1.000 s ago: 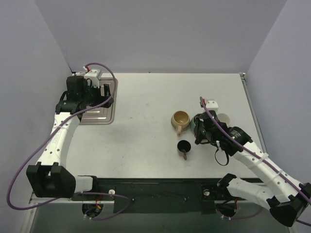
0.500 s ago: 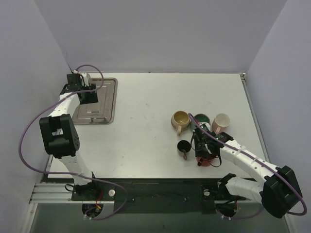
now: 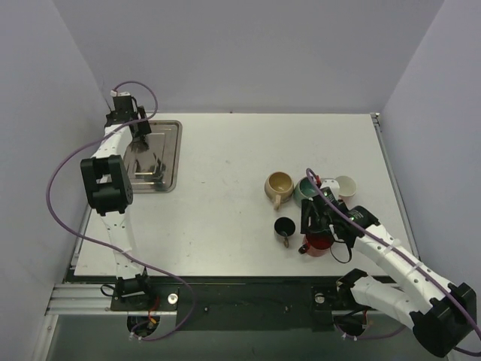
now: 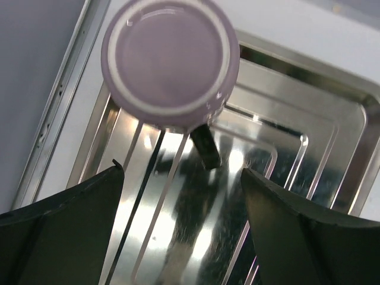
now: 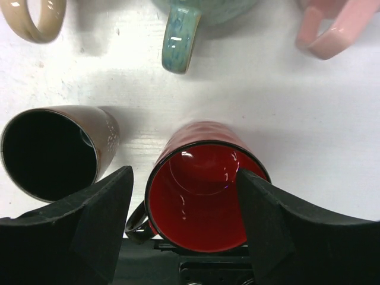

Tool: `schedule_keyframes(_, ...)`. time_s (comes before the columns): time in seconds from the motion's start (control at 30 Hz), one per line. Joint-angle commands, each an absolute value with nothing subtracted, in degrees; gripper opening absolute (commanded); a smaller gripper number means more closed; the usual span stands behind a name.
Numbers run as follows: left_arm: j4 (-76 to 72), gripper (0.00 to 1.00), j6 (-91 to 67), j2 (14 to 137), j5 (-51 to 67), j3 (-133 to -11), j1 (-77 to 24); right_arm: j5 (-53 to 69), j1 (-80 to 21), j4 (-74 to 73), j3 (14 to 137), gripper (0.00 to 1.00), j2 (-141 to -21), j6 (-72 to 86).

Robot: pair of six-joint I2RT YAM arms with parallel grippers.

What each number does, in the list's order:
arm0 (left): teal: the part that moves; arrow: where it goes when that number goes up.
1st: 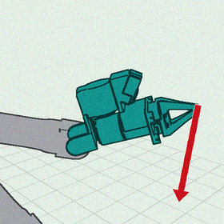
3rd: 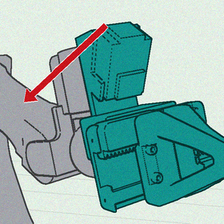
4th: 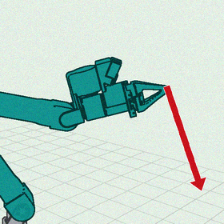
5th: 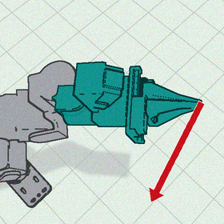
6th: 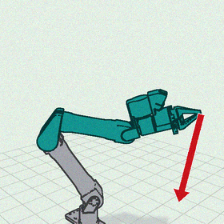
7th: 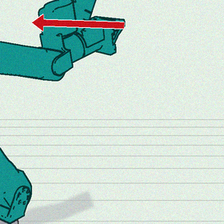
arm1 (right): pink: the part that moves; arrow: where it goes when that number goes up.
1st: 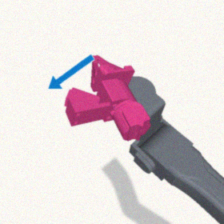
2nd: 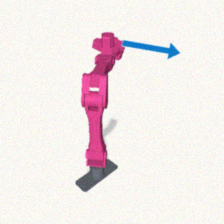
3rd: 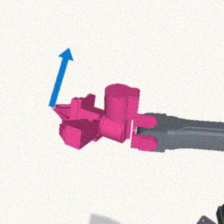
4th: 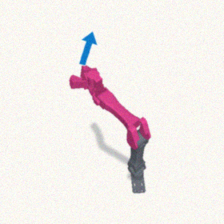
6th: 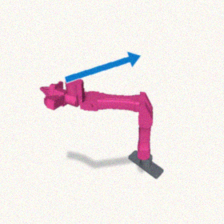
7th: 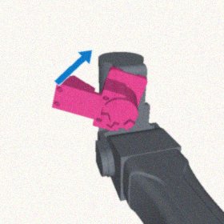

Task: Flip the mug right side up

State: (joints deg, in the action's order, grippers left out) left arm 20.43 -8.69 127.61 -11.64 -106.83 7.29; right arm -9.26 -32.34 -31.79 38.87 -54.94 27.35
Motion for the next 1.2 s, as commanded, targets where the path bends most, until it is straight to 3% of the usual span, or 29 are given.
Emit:
schedule_keyframes(0.0,25.0,0.91,-14.0,135.8,-16.4,-119.8,6.8,-13.8,-33.0,-37.3,42.1,0.65,-52.1,28.2)
schedule_keyframes(0.13,29.0,0.91,-13.9,140.0,-17.6,-126.0,6.8,-13.4,-33.7,-38.0,42.9,0.65,-51.1,27.8)
schedule_keyframes(0.2,28.7,0.85,-13.2,140.4,-18.4,-126.1,6.9,-12.7,-33.8,-38.0,43.2,0.65,-50.4,27.8)
schedule_keyframes(0.3,28.2,0.57,-11.1,140.9,-17.6,-126.6,7.2,-12.1,-34.3,-38.1,43.9,0.65,-50.1,27.1)
schedule_keyframes(0.4,28.4,0.46,-8.9,141.3,-17.2,-126.9,7.5,-11.9,-34.7,-38.2,44.4,0.65,-50.0,26.6)
schedule_keyframes(0.47,28.7,0.29,-7.7,141.5,-16.7,-127.1,7.8,-12.0,-34.9,-38.2,44.4,0.65,-49.7,26.7)
schedule_keyframes(0.5,28.9,0.11,-7.0,141.3,-16.3,-127.0,8.1,-12.0,-34.9,-38.2,44.4,0.65,-49.4,26.7)
schedule_keyframes(0.53,29.1,0.0,-6.8,140.9,-15.8,-126.8,8.2,-12.1,-35.0,-38.4,44.4,0.65,-49.0,26.7)
schedule_keyframes(0.7,26.2,0.0,-2.3,130.9,-11.8,-116.7,8.5,-15.4,-36.1,-42.0,45.9,0.65,-46.6,26.8)
schedule_keyframes(0.93,23.5,0.0,-2.0,104.5,13.6,-96.8,7.9,-21.3,-41.3,-42.8,53.0,0.66,-40.5,26.7)
schedule_keyframes(1.07,28.0,0.0,-7.0,92.0,29.7,-92.4,5.7,-16.2,-44.6,-33.0,54.5,0.75,-40.0,25.8)
schedule_keyframes(1.17,28.7,0.0,-12.2,84.3,42.9,-90.4,3.2,-8.7,-47.1,-14.0,52.1,0.77,-39.7,26.5)
